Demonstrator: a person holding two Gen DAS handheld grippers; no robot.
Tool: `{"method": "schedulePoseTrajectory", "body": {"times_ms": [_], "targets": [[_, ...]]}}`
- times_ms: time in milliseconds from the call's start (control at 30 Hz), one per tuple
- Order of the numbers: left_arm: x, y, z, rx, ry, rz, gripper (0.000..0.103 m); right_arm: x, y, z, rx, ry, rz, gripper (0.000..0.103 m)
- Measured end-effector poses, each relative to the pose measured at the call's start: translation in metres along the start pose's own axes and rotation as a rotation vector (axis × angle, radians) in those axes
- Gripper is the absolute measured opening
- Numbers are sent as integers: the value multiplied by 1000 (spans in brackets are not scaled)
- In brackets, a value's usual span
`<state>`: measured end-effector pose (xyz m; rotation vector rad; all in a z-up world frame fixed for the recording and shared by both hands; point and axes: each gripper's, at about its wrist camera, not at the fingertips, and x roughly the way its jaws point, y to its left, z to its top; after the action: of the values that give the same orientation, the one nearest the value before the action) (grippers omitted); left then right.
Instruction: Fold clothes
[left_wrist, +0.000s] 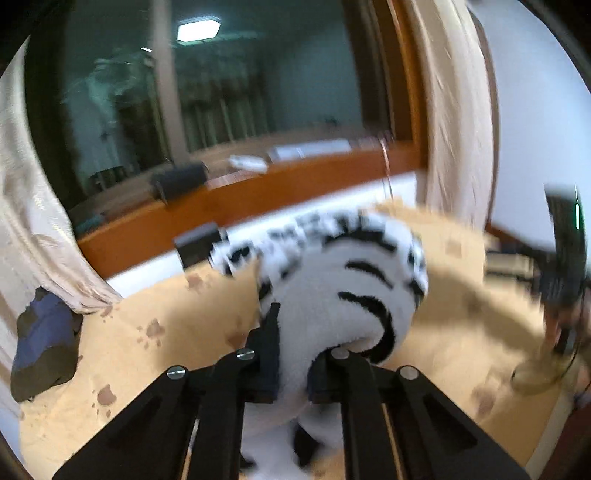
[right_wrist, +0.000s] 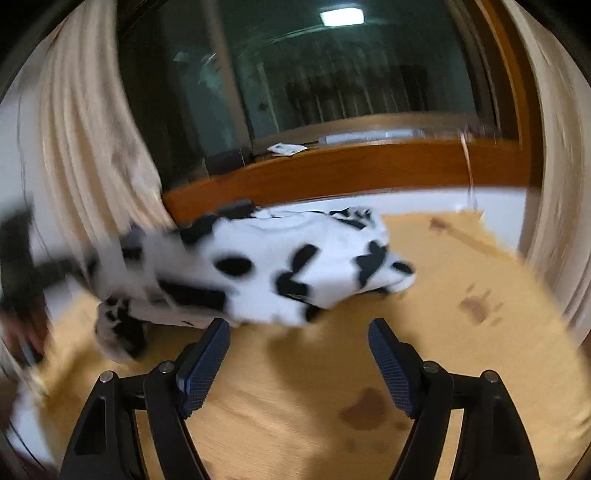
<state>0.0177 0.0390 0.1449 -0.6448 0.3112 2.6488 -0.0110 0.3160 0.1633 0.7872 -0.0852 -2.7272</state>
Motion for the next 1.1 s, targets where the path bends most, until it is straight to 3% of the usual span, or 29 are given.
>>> {"method": "schedulePoseTrajectory", "body": {"times_ms": [200,400,567,600,700,767,833,933,1100], "targets": [[-10,9,43,-37,-89,4,11,16,13,-6,-277,93,-118,80],[-20,9,62,-65,-130,-18,11,59,29,2,-495,77,-194,80],[-25,13,67,-79,-143,-26,11,119,39,10,-693,53,-390,80],[-25,15,67,-84,-141,-23,11,127,39,14,-696,48,-409,80],[-25,22,64,-100,-137,-12,11,136,33,31,-609,36,-340,76],[-26,31,61,-124,-137,-7,11,130,33,42,-539,12,-270,55],[-28,40,58,-157,-143,-9,11,120,31,52,-470,-16,-221,22],[-34,52,55,-202,-160,-7,11,99,24,69,-338,-78,-164,13],[-65,68,50,-255,-233,-2,11,36,18,100,-170,-254,-109,12]]}}
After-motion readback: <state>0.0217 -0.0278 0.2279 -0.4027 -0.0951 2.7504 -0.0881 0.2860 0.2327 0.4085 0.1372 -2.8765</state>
